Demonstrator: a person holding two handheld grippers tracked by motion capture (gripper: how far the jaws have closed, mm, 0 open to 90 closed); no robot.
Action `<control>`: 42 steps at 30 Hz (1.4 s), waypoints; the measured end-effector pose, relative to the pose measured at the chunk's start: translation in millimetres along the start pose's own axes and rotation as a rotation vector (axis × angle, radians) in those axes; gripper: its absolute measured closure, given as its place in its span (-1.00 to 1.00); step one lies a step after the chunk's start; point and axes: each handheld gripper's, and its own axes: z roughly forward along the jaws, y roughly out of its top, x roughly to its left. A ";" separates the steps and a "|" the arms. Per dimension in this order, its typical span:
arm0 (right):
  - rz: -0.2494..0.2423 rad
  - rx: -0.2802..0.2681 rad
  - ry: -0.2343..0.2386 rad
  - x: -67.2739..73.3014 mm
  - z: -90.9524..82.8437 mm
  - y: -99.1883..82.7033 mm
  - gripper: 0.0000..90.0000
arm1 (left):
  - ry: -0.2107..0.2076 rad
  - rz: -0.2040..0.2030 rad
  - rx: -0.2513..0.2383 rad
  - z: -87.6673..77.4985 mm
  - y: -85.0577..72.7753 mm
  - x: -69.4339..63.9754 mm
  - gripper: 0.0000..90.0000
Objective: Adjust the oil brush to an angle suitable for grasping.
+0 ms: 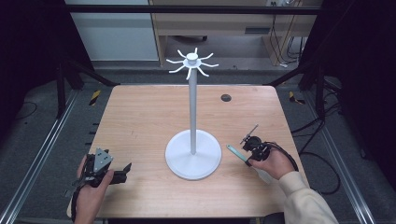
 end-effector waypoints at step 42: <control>0.145 -0.519 0.021 -16.2 -104.0 45.0 0.83 | -0.003 -0.001 0.001 0.3 -0.5 -0.2 -0.93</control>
